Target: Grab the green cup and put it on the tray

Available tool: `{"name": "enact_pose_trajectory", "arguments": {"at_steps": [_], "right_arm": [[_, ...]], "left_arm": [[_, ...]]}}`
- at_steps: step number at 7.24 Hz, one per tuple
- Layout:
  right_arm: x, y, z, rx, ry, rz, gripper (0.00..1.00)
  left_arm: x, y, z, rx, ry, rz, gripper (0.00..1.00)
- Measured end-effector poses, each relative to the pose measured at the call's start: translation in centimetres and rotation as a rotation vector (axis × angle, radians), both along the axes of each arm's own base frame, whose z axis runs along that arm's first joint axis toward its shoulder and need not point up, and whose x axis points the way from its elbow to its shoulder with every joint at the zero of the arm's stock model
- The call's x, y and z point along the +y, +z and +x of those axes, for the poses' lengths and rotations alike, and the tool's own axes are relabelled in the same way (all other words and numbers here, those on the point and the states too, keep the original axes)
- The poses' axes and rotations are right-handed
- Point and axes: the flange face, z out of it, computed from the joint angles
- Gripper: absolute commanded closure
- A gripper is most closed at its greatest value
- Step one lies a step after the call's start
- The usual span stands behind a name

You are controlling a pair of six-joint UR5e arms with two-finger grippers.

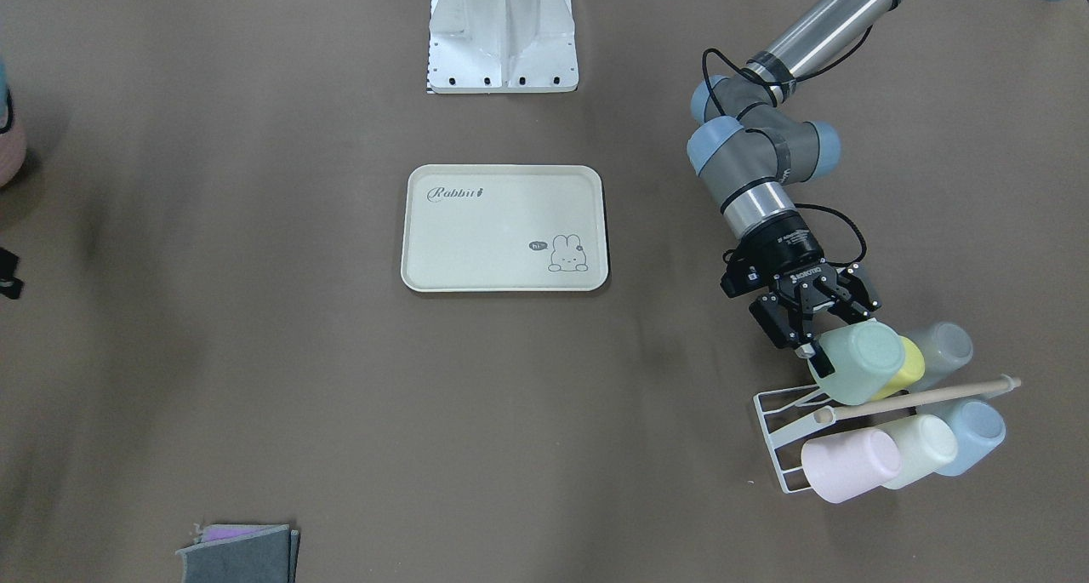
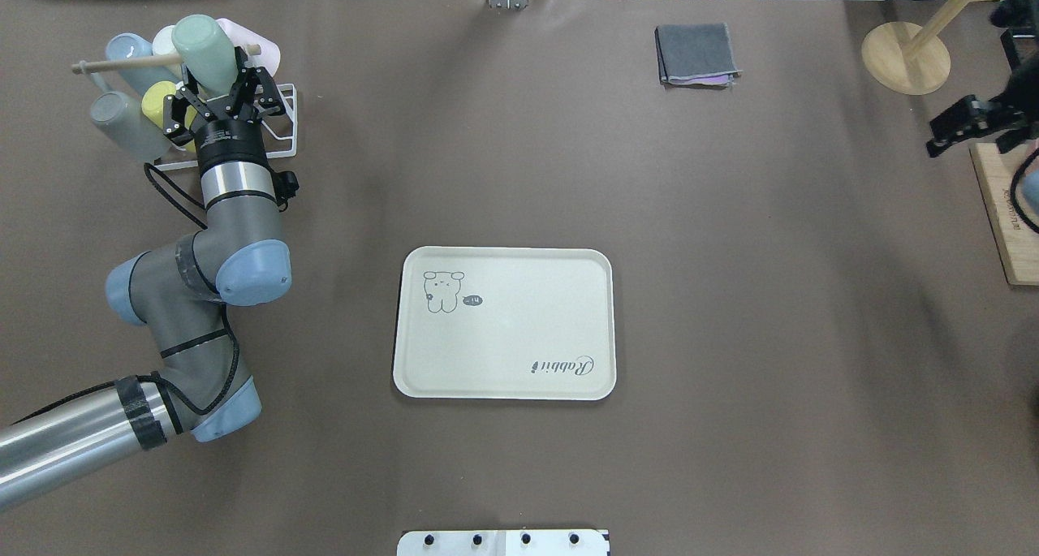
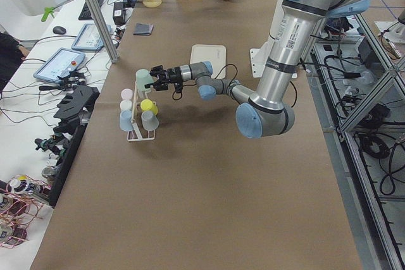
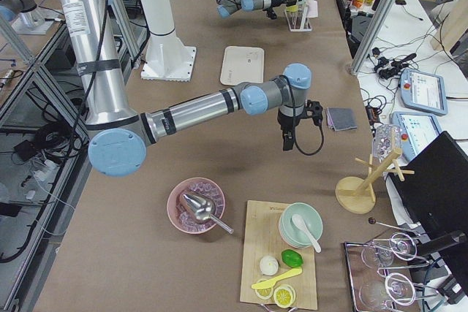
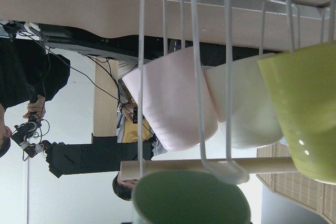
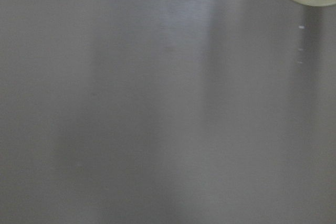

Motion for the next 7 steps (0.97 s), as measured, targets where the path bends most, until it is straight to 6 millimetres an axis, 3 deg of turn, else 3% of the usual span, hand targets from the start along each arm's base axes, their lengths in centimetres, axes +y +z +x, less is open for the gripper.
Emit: {"name": "enact_pose_trajectory", "arguments": {"at_steps": [2,3,6,7], "right_arm": [[2.7,6.9,10.0,0.033,-0.003,-0.055,0.0],[4.1,8.9,12.7,0.034,0.007,-0.082,0.0],[7.4,12.3,15.4,0.031,0.035,-0.139,0.0],[8.2,13.1,15.6,0.031,0.04,-0.155,0.0]], "left_arm": [[1.3,-0.4,-2.3,0.047,0.007,0.036,0.68],[2.0,-2.1,-3.2,0.089,0.012,0.062,0.7],[4.2,-10.7,-5.9,0.402,0.176,0.13,0.7],[4.5,-11.9,-5.5,0.599,0.245,0.124,0.7]]}}
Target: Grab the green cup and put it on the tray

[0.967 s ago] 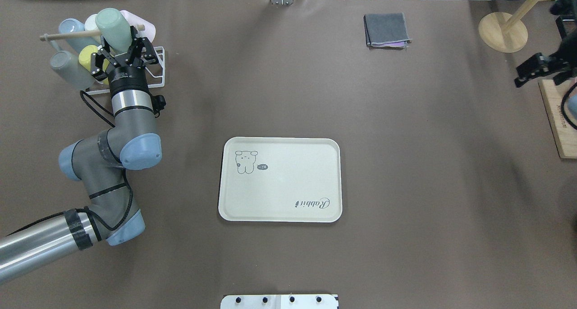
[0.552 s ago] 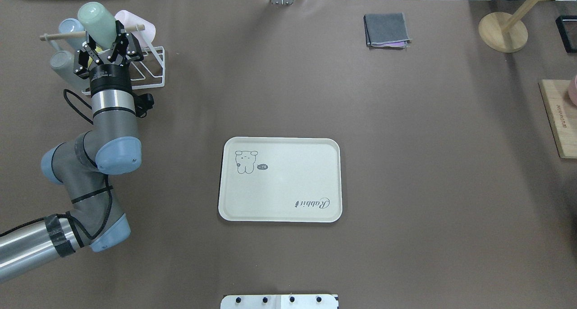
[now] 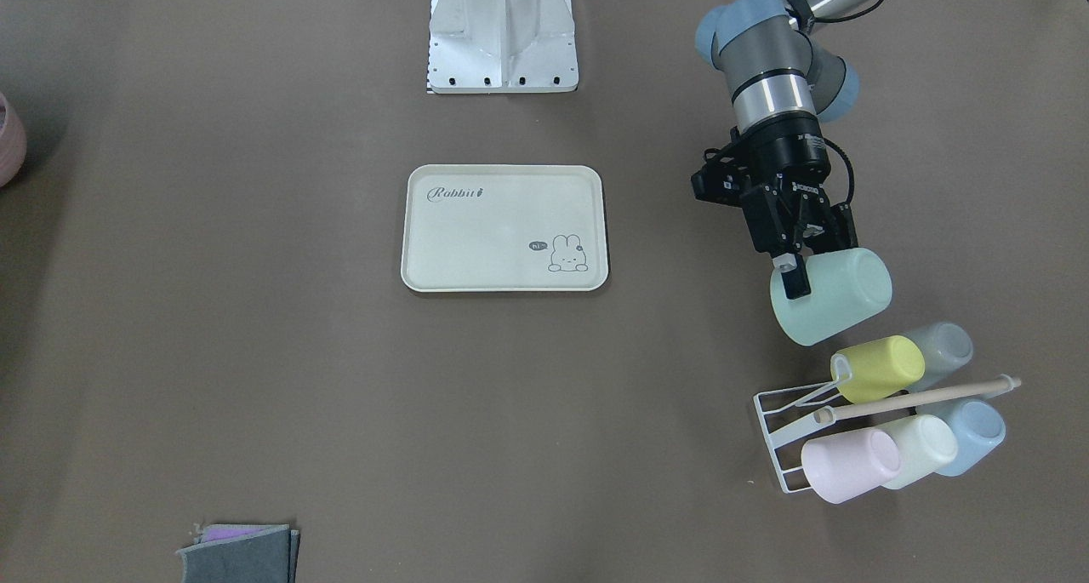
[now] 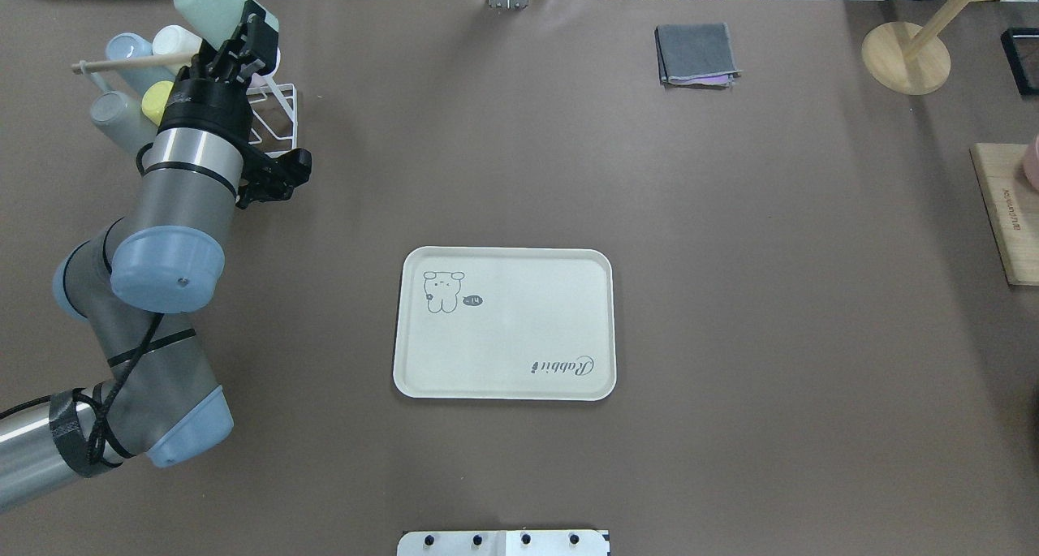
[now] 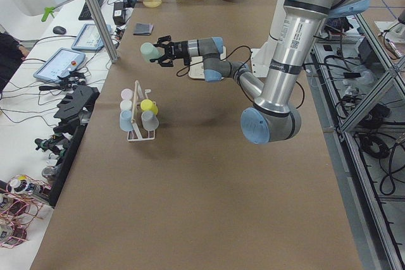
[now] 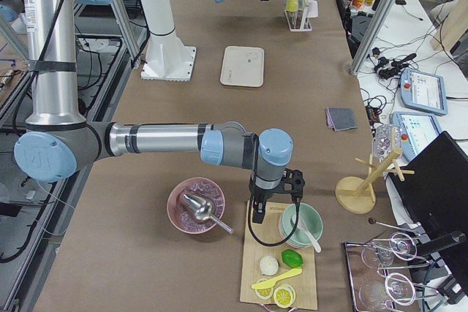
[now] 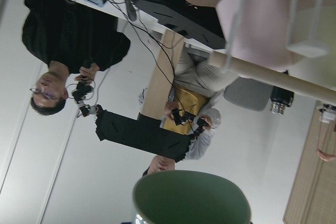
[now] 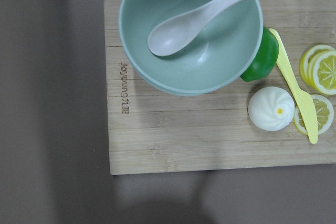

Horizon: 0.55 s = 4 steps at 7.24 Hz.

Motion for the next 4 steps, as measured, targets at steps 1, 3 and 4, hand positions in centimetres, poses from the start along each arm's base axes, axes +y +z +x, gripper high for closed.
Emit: {"name": "enact_pose_trajectory", "arguments": {"at_steps": [1,3,4], "right_arm": [[0.5,0.5,0.1,0.001,0.002,-0.012,0.0],[0.9,0.9,0.2,0.004,0.003,-0.019,0.0],[0.9,0.9,0.2,0.006,0.004,-0.02,0.0]], "left_arm": [[0.0,-0.3,1.3,0.237,0.087,-0.051,0.74],[-0.2,-0.6,5.3,0.761,0.239,-0.257,0.76],[0.2,-1.3,7.1,1.014,0.321,-0.38,0.81]]}}
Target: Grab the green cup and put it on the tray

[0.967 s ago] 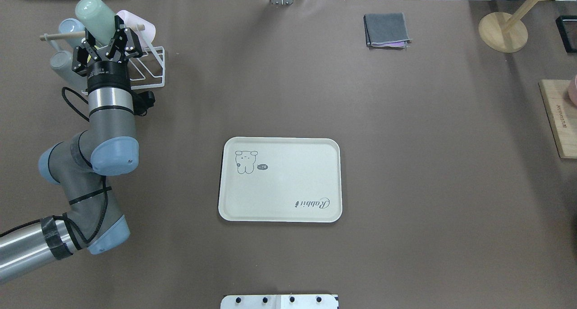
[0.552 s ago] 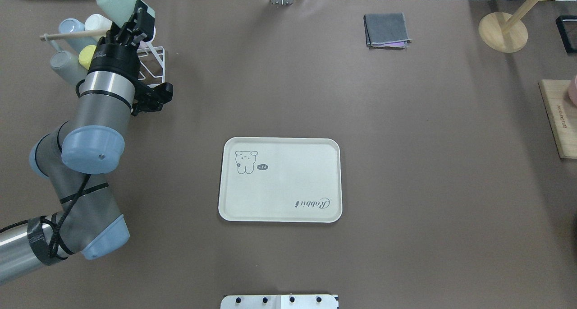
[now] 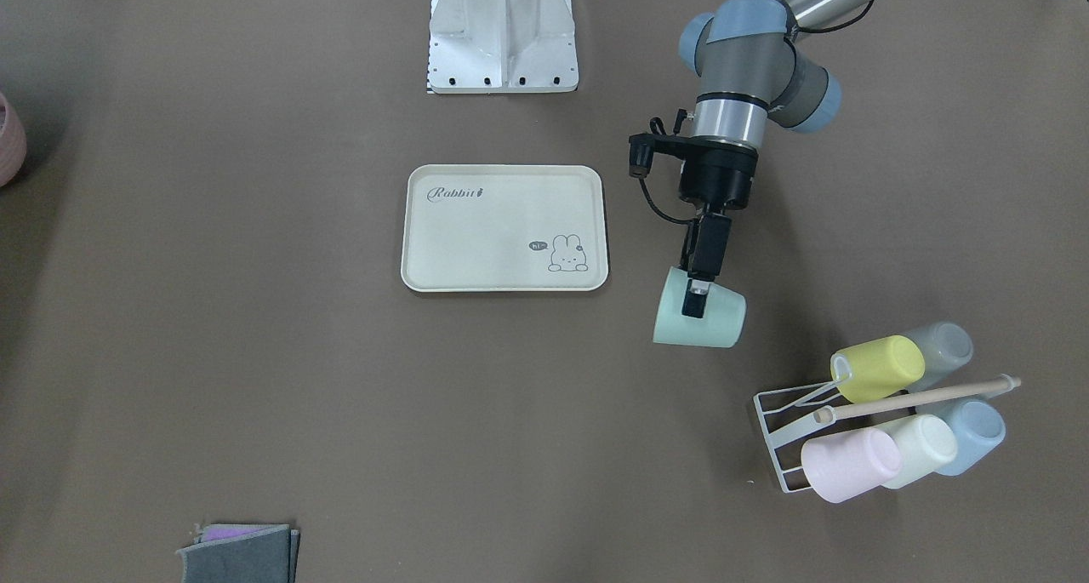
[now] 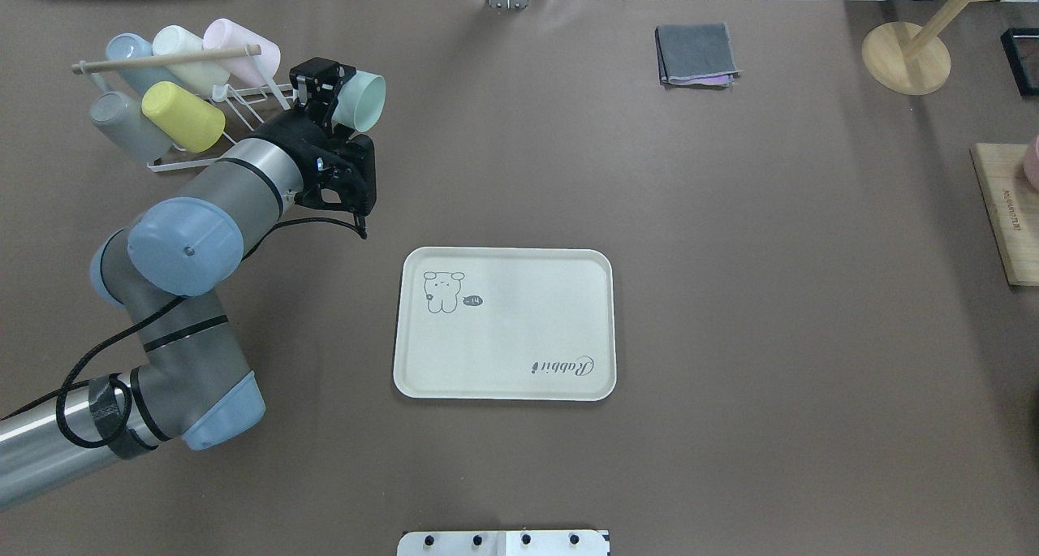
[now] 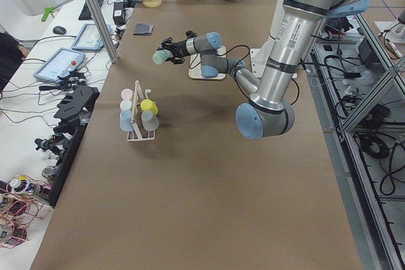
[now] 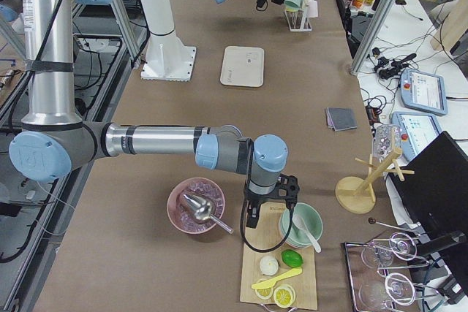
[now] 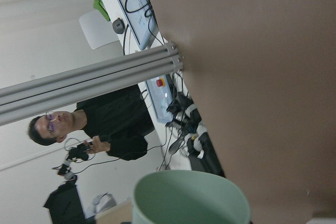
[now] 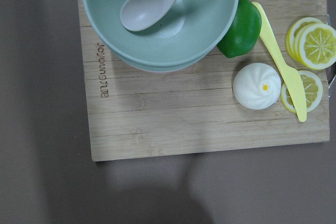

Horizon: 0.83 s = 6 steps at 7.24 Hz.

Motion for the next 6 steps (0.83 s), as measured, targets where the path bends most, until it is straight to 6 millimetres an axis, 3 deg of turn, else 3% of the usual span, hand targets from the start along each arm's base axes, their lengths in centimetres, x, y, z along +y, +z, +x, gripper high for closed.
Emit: {"name": "enact_pose_trajectory", "arguments": {"at_steps": [2,4,6], "right_arm": [[0.2,0.1,0.4,-0.003,0.009,-0.005,0.0],[0.7,0.4,0.7,-0.008,0.017,-0.009,0.0],[0.7,-0.2,0.7,-0.009,0.005,0.034,0.0]], "left_arm": [[1.0,1.1,3.9,0.474,0.215,-0.238,0.83],[3.2,3.1,7.0,0.726,0.35,-0.35,0.84],[6.9,3.0,10.6,0.934,0.478,-0.445,0.84]]}}
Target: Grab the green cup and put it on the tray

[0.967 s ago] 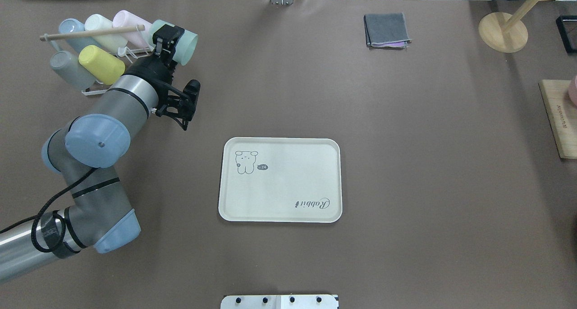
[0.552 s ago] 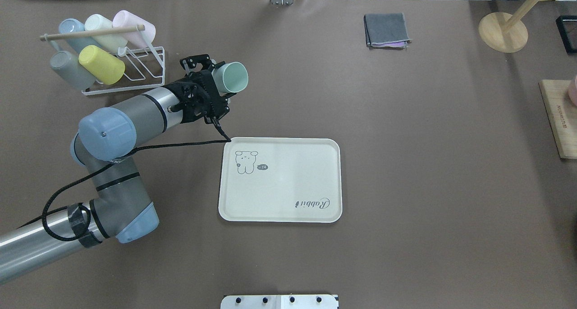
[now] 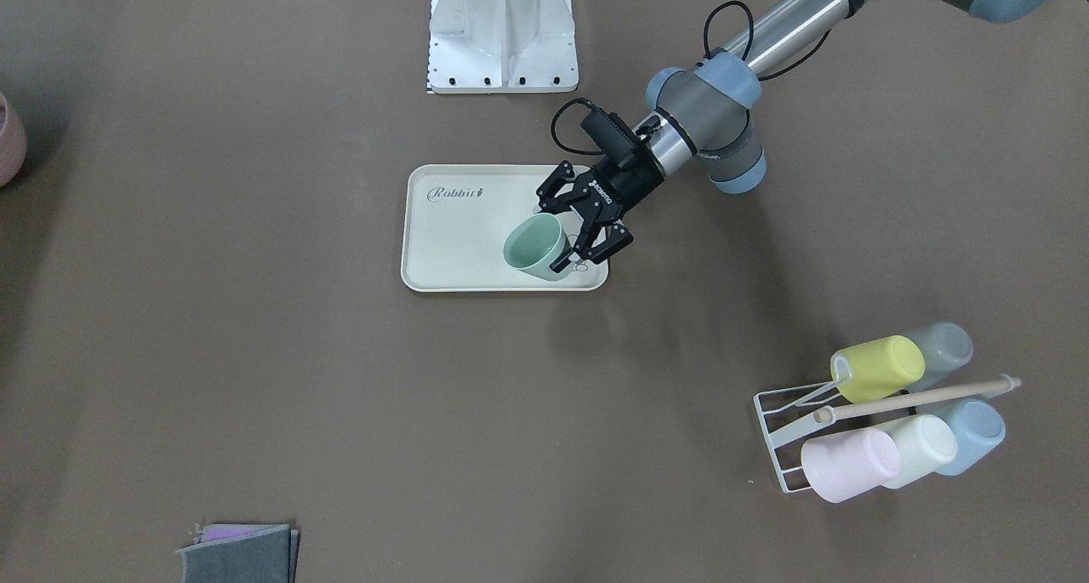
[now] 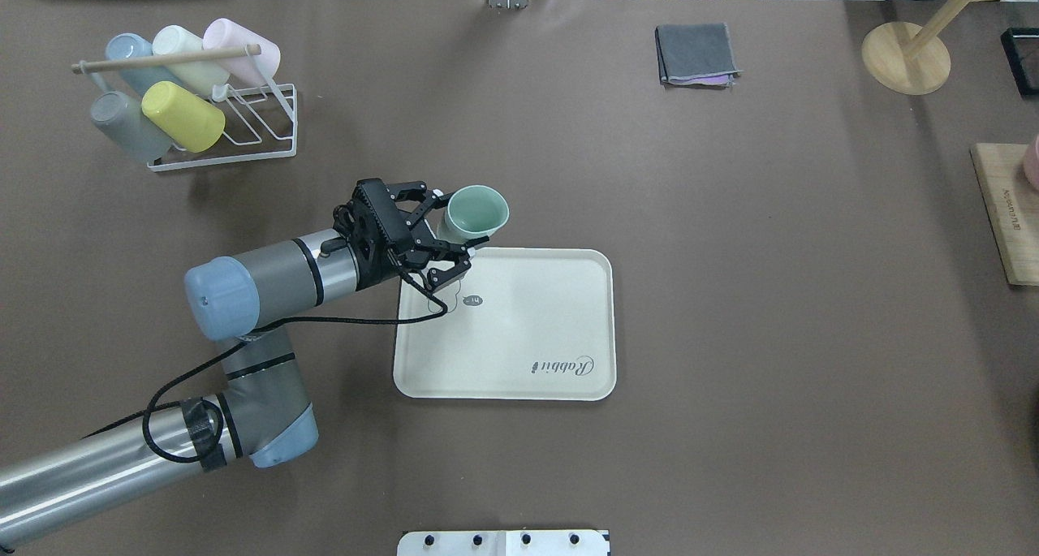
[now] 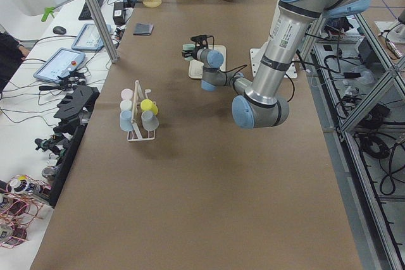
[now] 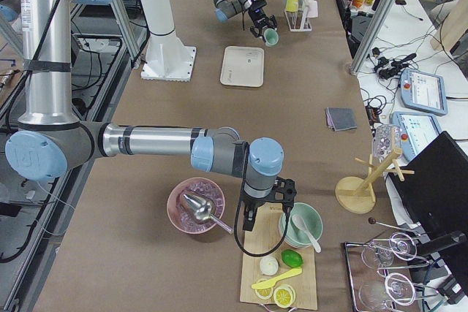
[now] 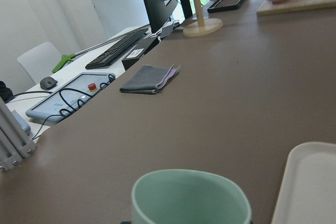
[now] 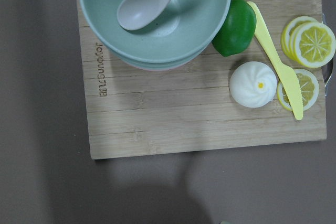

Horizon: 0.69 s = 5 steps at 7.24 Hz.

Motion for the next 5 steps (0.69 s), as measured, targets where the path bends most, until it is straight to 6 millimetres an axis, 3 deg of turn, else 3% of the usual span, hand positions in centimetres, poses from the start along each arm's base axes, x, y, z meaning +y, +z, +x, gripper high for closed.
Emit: {"name": "enact_pose_trajectory", "arguments": {"at_steps": [2,5], "right_arm": [[-0.1,-0.2,-0.1,-0.02,-0.016,0.063,0.0],[-0.1,-0.7,-0.3,-0.036,-0.001,0.067,0.0]], "left_arm": [[3.1,0.7,2.2,0.137,0.096,-0.069,0.84],[4.1,0.9,2.8,0.211,0.152,-0.148,0.81]]}}
